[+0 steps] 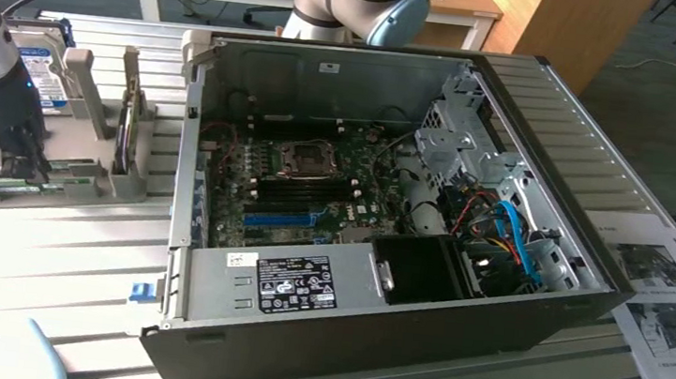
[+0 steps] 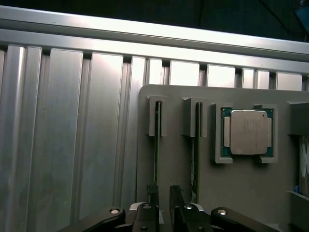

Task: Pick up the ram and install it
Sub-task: 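Pick up the ram and move it above insertion slot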

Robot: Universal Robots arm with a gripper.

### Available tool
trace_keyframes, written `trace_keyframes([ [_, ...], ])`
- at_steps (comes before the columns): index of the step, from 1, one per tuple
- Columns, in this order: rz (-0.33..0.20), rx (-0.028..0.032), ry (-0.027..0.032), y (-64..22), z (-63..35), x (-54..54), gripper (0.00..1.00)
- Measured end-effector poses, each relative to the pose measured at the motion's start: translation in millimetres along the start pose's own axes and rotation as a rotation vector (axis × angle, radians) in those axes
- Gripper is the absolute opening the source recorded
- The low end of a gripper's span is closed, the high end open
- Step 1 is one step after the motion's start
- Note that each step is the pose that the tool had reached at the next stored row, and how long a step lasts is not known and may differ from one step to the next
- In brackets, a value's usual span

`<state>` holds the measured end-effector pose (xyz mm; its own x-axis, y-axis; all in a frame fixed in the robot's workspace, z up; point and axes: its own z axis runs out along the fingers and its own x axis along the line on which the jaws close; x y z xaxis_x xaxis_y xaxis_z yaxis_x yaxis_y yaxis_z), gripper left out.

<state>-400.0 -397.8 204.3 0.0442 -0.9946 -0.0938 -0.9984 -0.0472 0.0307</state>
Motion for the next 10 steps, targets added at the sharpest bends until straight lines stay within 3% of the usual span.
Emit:
trace_keyframes([
  [10, 0.0, 0.0006, 0.0003, 0.0, -3.9, -0.4, 0.23],
])
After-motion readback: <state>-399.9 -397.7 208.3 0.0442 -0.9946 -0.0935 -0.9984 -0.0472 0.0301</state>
